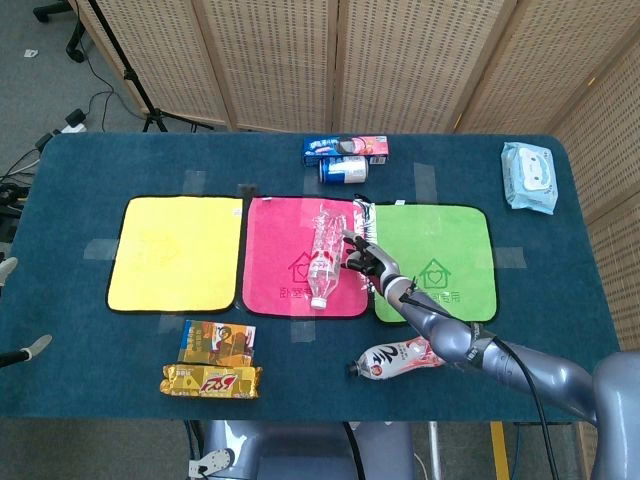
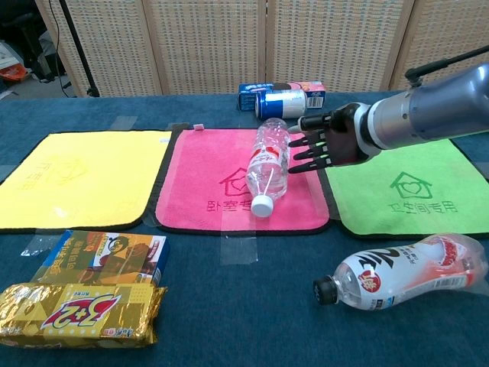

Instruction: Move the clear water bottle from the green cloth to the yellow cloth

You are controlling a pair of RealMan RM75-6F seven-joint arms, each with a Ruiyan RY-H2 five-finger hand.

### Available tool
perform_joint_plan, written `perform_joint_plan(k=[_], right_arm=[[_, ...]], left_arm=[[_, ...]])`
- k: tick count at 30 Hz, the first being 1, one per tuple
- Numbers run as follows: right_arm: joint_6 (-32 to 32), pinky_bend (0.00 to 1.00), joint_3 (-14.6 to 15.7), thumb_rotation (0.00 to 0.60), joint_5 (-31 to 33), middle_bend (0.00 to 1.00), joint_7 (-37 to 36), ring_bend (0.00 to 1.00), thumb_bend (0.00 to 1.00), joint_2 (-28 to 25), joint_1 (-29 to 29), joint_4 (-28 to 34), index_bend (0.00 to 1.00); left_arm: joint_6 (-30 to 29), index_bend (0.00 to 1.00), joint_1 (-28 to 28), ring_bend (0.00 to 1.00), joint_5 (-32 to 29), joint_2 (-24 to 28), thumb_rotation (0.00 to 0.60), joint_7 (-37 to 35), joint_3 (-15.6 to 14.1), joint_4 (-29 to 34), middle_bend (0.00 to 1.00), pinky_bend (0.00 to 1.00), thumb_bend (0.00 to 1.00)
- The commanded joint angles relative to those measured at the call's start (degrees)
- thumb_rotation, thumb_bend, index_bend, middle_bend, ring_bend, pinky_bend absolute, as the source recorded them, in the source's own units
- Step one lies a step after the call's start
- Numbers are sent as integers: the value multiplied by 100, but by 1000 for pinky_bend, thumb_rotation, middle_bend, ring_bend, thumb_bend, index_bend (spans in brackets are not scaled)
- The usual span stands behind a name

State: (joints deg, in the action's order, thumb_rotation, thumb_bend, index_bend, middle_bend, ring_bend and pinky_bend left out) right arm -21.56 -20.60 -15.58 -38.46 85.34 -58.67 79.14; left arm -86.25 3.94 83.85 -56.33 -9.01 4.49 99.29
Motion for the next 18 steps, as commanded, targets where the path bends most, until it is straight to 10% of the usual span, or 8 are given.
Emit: perform_joint_plan(k=[1, 18], right_arm=[[-93, 145, 20, 600, 106, 0, 116, 0, 1000, 91, -157, -6, 0], [-868, 145, -322, 600, 391, 0, 779, 0, 1000, -142, -702, 695, 0]], left_arm=[[-1, 0, -1, 0, -4, -2, 600, 0, 0, 8, 0, 0, 6], [109, 0, 43, 0, -117, -3, 600, -39, 29, -33, 0, 0, 6]])
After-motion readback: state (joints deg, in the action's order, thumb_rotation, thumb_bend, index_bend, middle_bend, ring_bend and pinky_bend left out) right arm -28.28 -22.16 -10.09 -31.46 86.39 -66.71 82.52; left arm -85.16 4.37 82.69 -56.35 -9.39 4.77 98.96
